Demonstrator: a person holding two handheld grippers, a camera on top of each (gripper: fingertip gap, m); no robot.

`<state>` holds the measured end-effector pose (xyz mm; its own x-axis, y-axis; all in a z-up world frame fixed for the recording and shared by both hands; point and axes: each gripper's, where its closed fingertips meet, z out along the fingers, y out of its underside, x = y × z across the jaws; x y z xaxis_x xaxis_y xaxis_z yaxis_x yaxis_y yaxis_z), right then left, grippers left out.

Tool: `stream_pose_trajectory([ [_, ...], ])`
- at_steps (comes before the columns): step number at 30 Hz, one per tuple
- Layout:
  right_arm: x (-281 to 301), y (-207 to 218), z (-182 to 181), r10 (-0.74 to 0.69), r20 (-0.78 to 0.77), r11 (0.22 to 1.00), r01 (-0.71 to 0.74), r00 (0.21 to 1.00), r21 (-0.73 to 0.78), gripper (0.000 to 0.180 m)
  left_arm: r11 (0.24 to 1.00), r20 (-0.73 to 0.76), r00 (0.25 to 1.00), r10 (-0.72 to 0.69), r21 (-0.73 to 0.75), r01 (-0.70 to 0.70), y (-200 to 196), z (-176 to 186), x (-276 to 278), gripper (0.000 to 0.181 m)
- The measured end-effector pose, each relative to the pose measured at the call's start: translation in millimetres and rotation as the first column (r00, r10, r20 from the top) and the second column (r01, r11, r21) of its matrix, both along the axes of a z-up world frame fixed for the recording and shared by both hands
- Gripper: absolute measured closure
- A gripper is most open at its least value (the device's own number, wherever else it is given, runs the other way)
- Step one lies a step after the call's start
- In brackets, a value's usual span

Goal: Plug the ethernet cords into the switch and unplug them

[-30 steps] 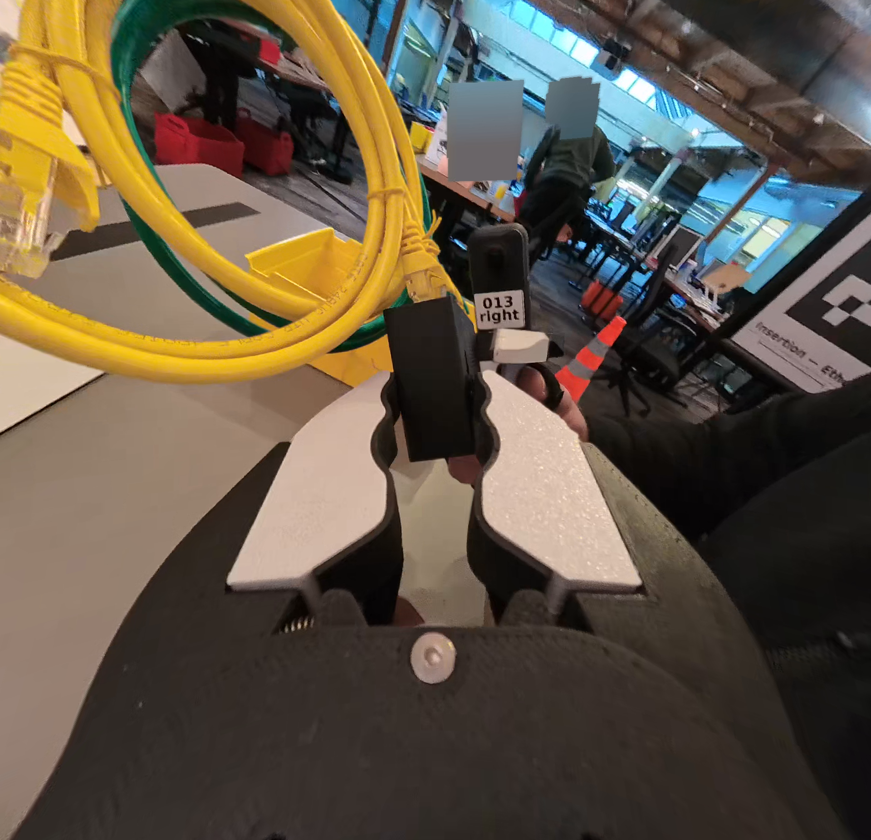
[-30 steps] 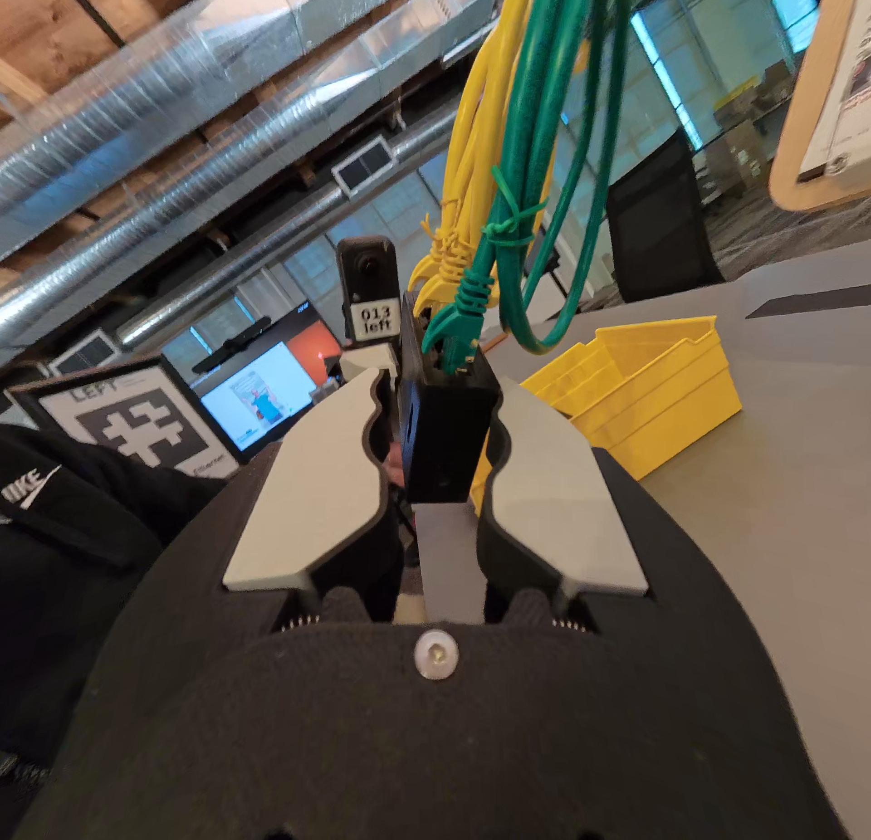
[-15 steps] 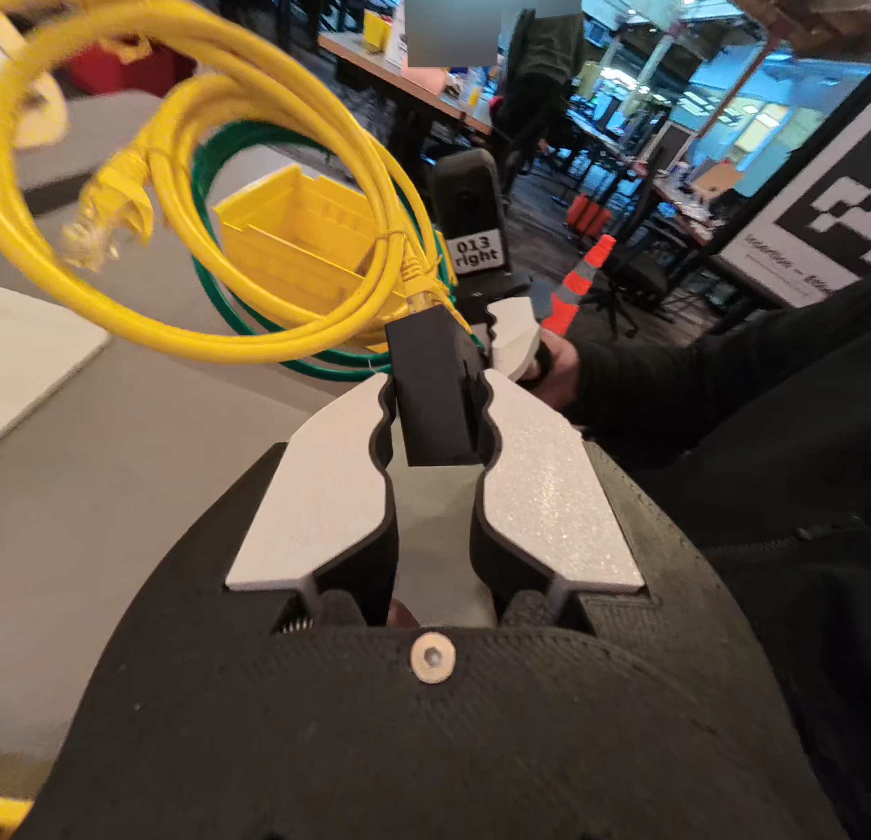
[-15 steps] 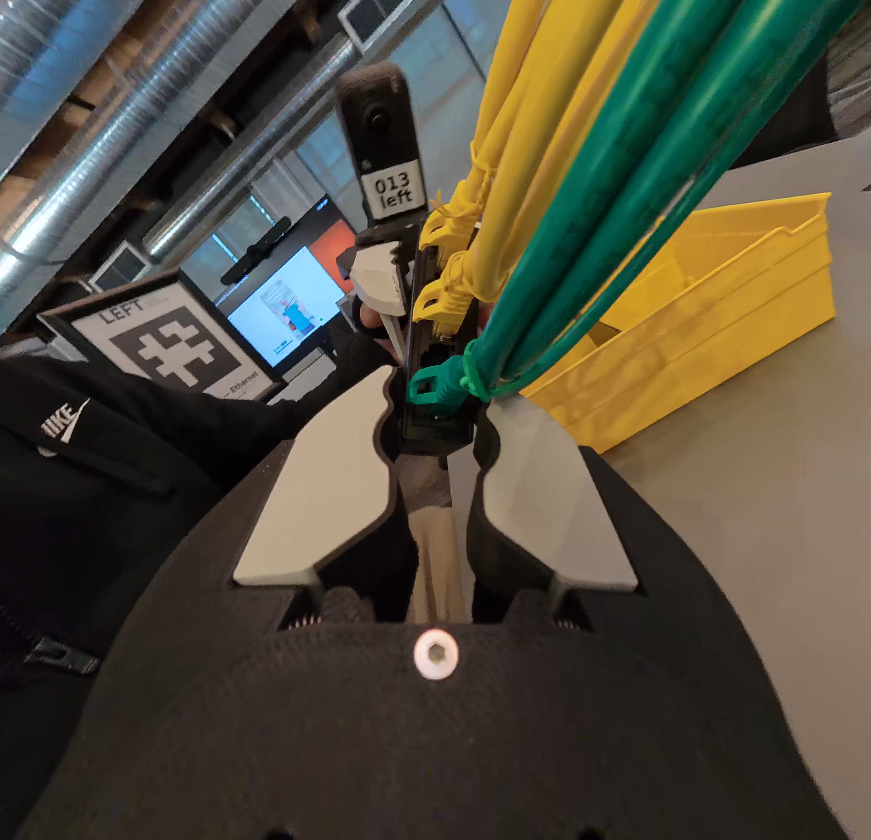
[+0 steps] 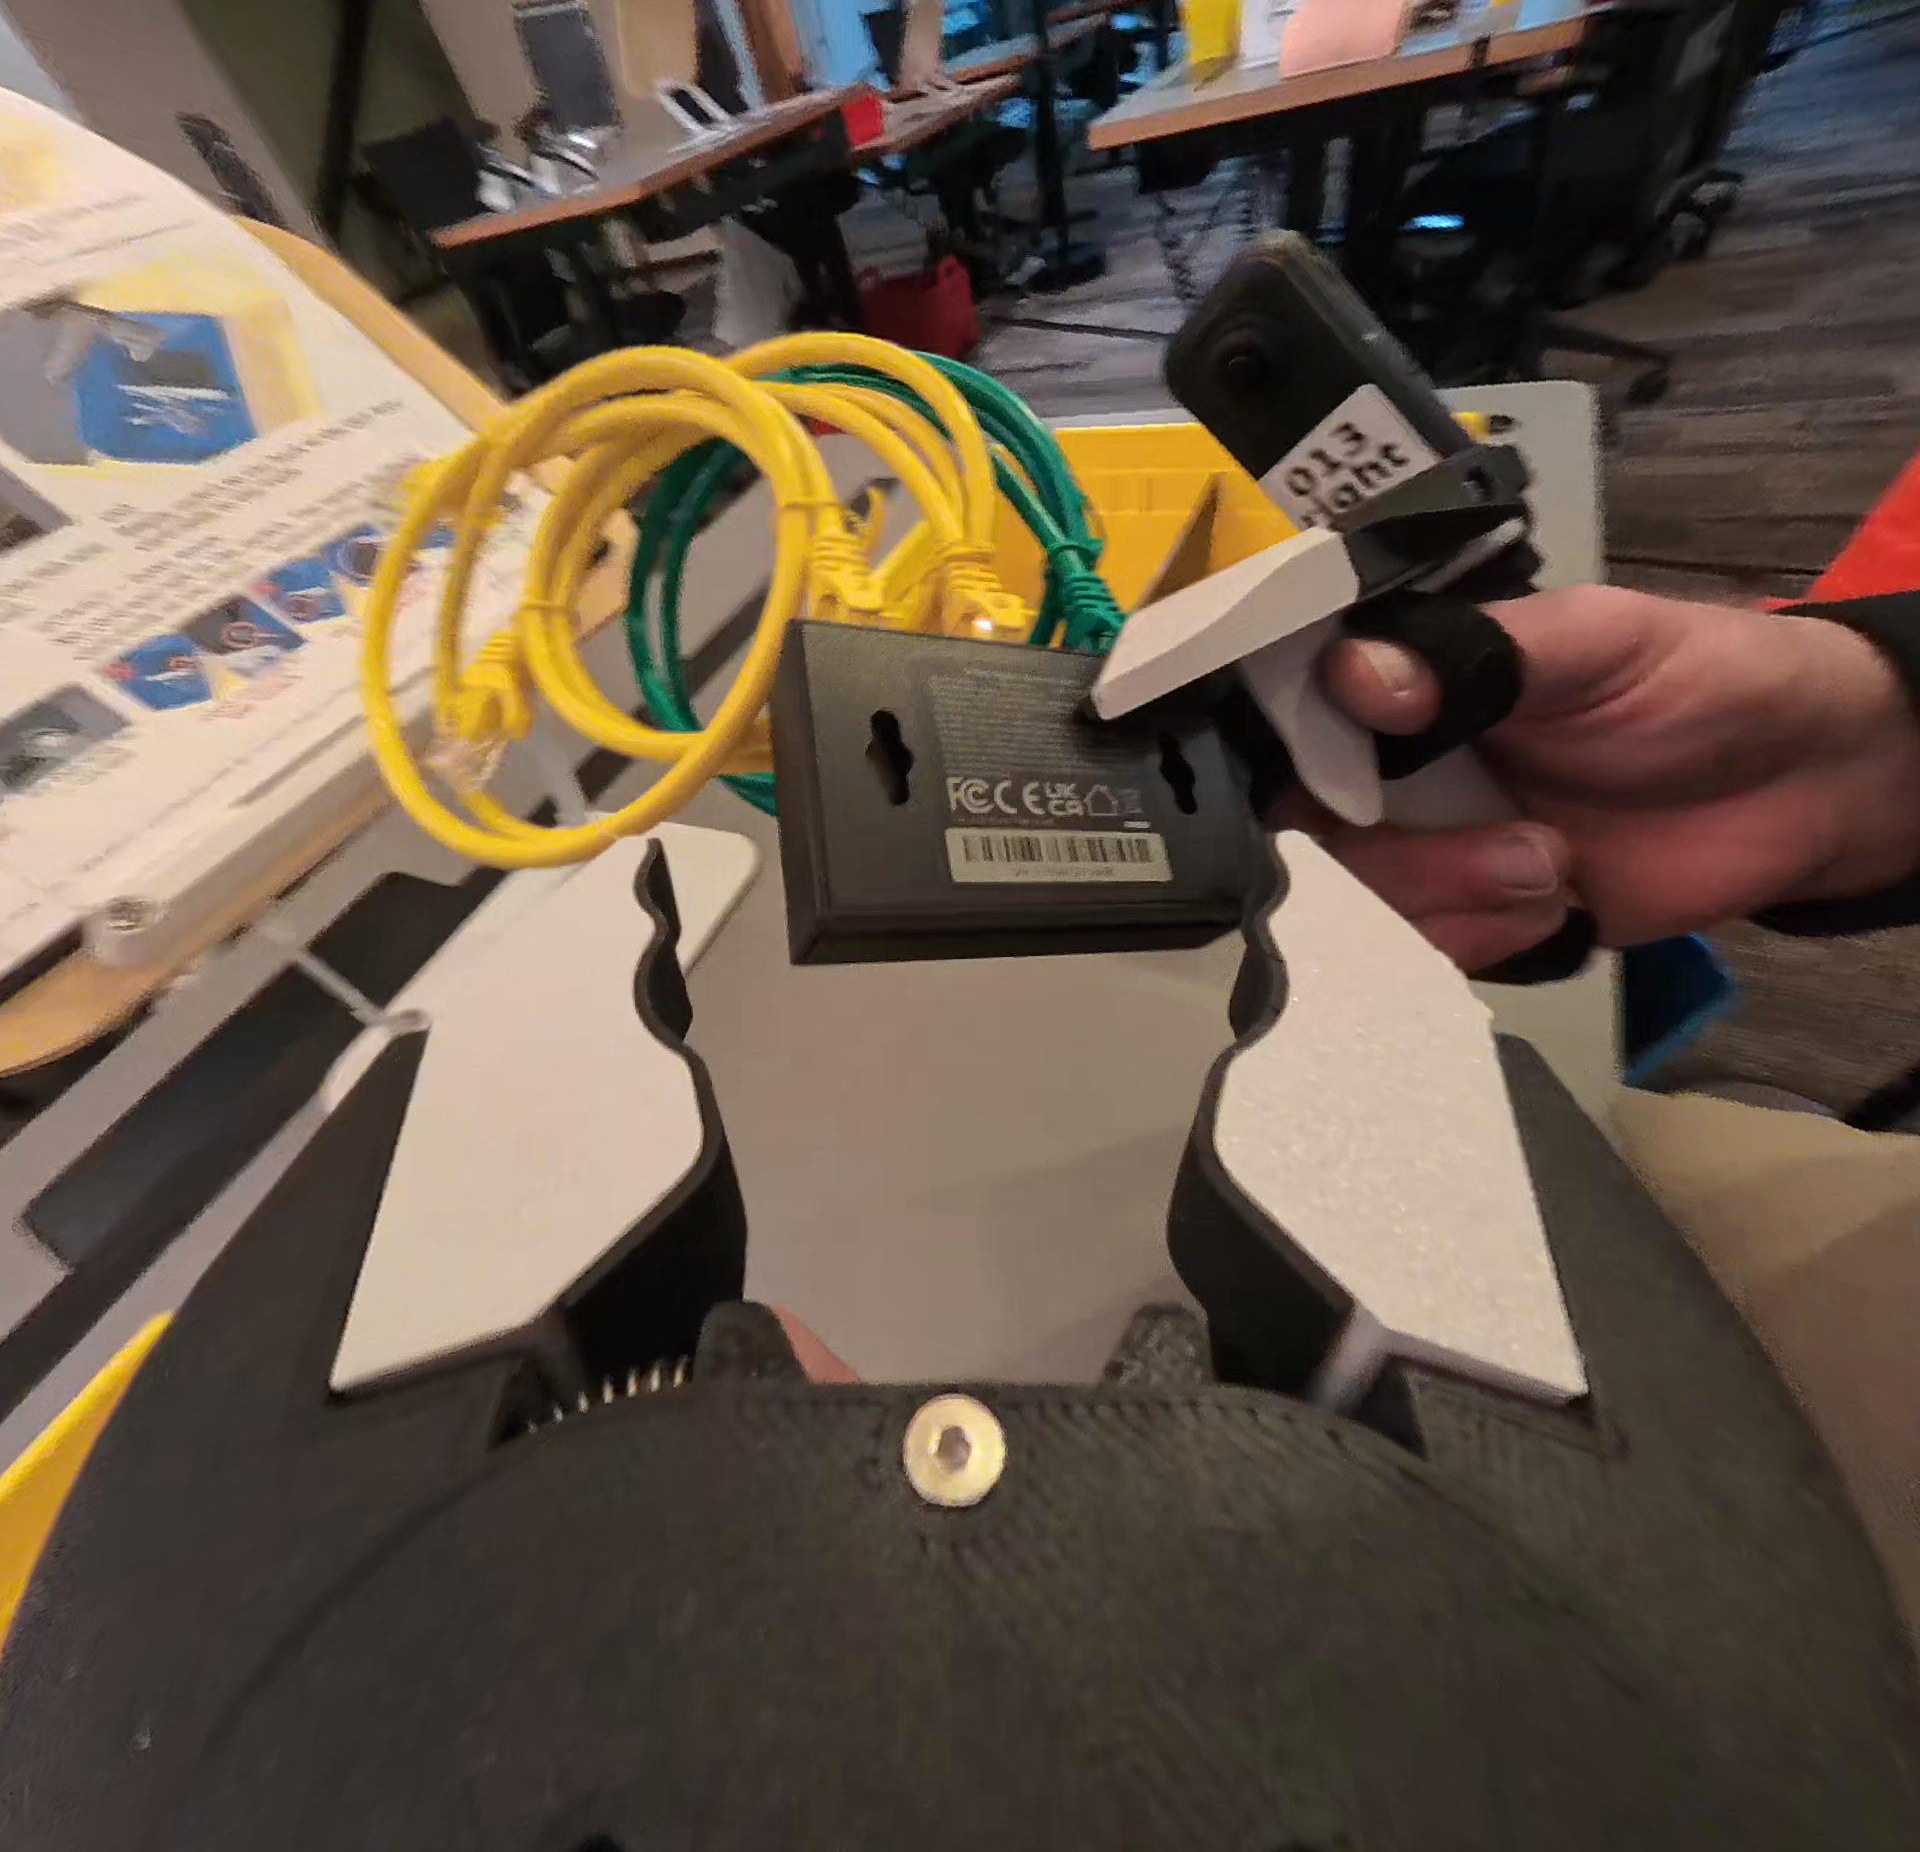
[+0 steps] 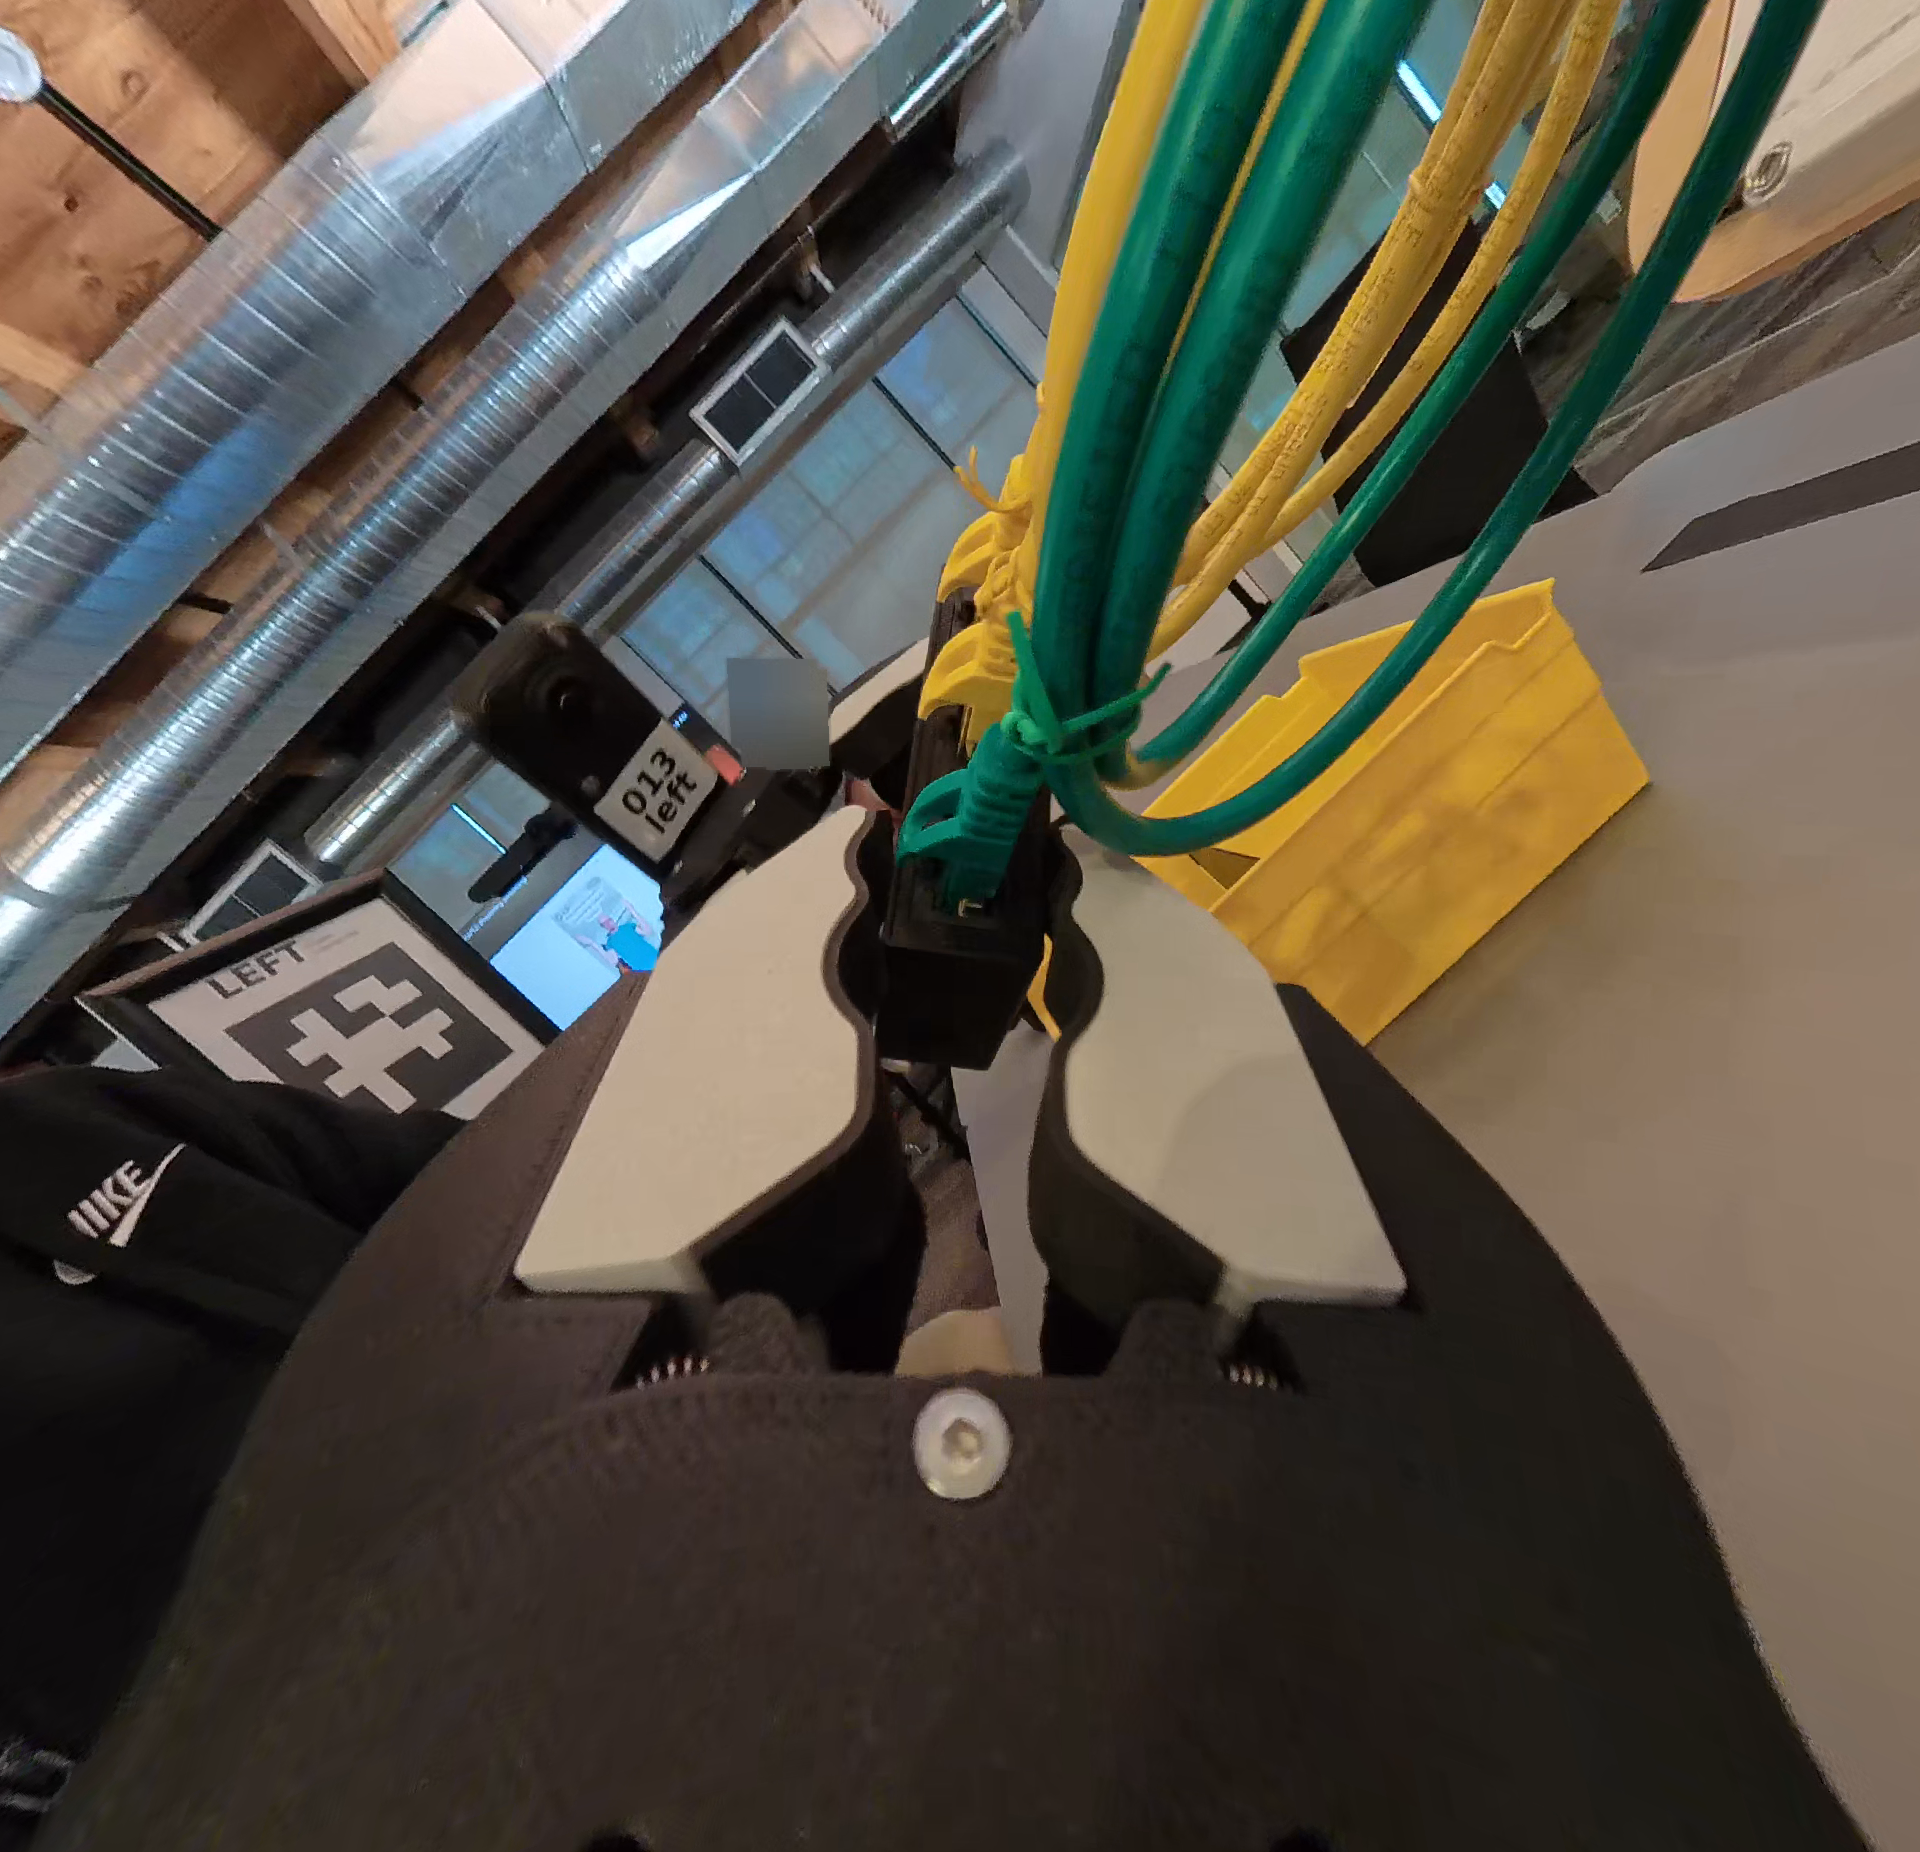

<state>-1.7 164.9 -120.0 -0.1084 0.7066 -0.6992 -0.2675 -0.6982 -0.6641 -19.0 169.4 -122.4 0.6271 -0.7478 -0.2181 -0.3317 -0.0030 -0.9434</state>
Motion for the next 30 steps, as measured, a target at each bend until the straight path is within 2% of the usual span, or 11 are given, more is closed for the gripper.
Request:
stream_pose_trajectory([
  [5, 1, 3, -4, -0.017, -0.030, 0.999, 0.016, 0.999, -0.043, 0.153, 0.979, -0.049, 0.989, 0.138, 0.156, -0.129, 6, 5, 4, 0.078],
  [13, 0, 4, 0, -0.049, -0.049, 0.998, 0.048, 0.998, -0.033, 0.152, 0.954, -0.091, 0.983, 0.162, 0.269, -0.133, 3, 14, 0, 0.071],
  [16, 4, 6, 2, -0.067, -0.061, 0.997, 0.065, 0.996, -0.033, 0.152, 0.965, -0.129, 0.982, 0.141, 0.241, -0.107, 3, 8, 1, 0.064],
  [18, 8, 8, 6, -0.080, -0.088, 0.997, 0.078, 0.993, -0.030, 0.151, 0.966, -0.152, 0.980, 0.131, 0.241, -0.092, 1, 8, 0, 0.066],
  [20, 7, 7, 7, -0.064, -0.092, 0.997, 0.061, 0.994, -0.035, 0.153, 0.968, -0.144, 0.981, 0.127, 0.232, -0.092, 0, 11, 0, 0.066],
  [23, 0, 1, 6, -0.044, -0.099, 0.998, 0.040, 0.994, -0.041, 0.152, 0.966, -0.209, 0.970, 0.124, 0.247, -0.070, 1, 0, 7, 0.061],
  [25, -4, -2, 4, -0.024, -0.086, 0.999, 0.021, 0.996, -0.036, 0.152, 0.953, -0.188, 0.971, 0.150, 0.289, -0.091, 2, 1, 7, 0.073],
  [30, -6, -4, 2, -0.004, -0.078, 0.999, 0.000, 0.997, -0.044, 0.152, 0.955, -0.162, 0.980, 0.113, 0.289, -0.062, 1, -1, 9, 0.078],
])
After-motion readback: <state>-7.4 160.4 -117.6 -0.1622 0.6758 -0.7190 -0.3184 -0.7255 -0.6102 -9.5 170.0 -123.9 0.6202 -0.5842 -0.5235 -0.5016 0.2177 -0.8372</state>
